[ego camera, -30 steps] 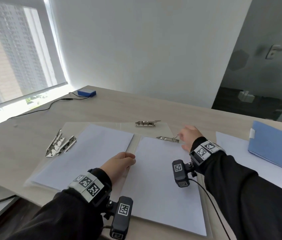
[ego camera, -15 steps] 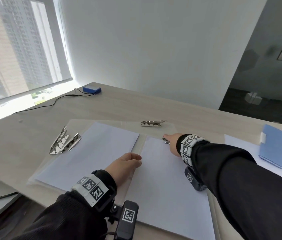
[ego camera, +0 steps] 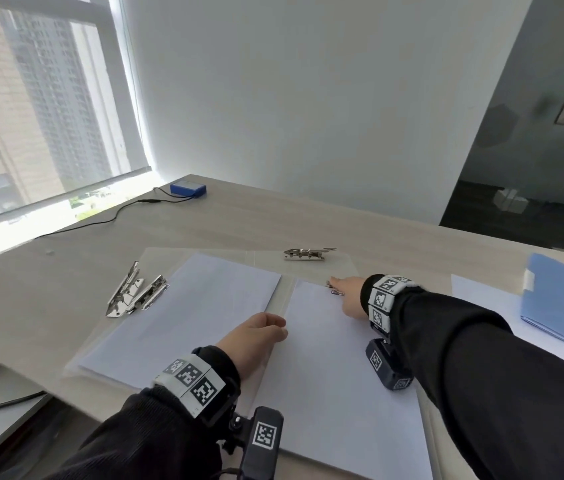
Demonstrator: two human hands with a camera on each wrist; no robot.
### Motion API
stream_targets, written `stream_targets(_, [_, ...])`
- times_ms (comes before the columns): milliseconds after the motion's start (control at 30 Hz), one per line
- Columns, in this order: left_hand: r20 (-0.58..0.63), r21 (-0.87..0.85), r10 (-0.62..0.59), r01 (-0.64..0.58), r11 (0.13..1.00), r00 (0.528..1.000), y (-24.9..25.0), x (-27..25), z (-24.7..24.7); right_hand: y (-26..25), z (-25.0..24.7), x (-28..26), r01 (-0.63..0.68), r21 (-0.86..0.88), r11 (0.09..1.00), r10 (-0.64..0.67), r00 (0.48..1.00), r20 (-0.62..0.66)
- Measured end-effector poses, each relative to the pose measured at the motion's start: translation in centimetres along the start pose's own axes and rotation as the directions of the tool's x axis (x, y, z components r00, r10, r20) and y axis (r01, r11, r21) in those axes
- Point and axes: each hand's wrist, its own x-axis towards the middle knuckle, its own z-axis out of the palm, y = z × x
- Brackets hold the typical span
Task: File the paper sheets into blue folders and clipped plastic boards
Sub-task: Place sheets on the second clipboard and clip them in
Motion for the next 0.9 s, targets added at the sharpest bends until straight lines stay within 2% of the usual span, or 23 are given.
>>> stream_targets(100, [-0.005,-0.005,-0.014,0.014,1.000,1.000,0.2,-0.2,-0.1,1.5,0.2,-1.4,0.014,0.314,0.949,0.008,0.997,-0.071])
stream_targets(200, [-0.013,0.016,-0.008,0.009,1.000,1.000,0.4,-0.3,-0.1,4.1,0.9,-3.4,0.020,0.615,0.788,0.091,0.985,-0.149])
stream_targets(267, [-0.018,0.027,-0.003,0.003,1.000,1.000,0.6,-0.5,-0.1,6.2,2.0,-4.8,0.032,0.763,0.645,0.184,0.963,-0.196])
stream_targets(367, [-0.023,0.042,-0.013,0.014,0.999,1.000,0.7,-0.7,-0.1,8.8,4.2,-8.0,0.037,0.947,0.318,0.319,0.937,-0.144])
stream_targets(400, [-0.026,0.045,-0.014,0.016,0.999,1.000,0.7,-0.8,0.0,9.3,4.8,-9.2,0.028,0.976,0.214,0.335,0.937,-0.100])
stream_targets(467, [-0.040,0.060,-0.007,0.009,0.998,0.999,0.8,-1.1,0.2,10.2,5.8,-11.4,0.027,0.996,0.085,0.334,0.941,-0.054])
stream_targets(667, [-0.073,0.068,-0.002,0.007,0.998,0.997,1.0,-1.4,0.8,9.8,8.2,-14.2,0.026,0.991,-0.129,0.298,0.955,0.013])
stream_targets(767, [-0.079,0.073,-0.002,0.008,0.997,0.997,1.1,-1.5,0.9,9.4,8.4,-14.8,0.035,0.975,-0.219,0.346,0.937,0.044])
stream_targets(833, [-0.096,0.099,0.017,-0.007,0.995,0.995,0.9,-1.3,0.8,9.2,8.3,-15.6,0.044,0.944,-0.327,0.371,0.925,0.085])
stream_targets(900, [-0.114,0.139,0.031,-0.015,0.990,0.993,0.7,-1.0,0.7,8.9,8.4,-16.7,0.013,0.919,-0.393,0.313,0.942,0.120])
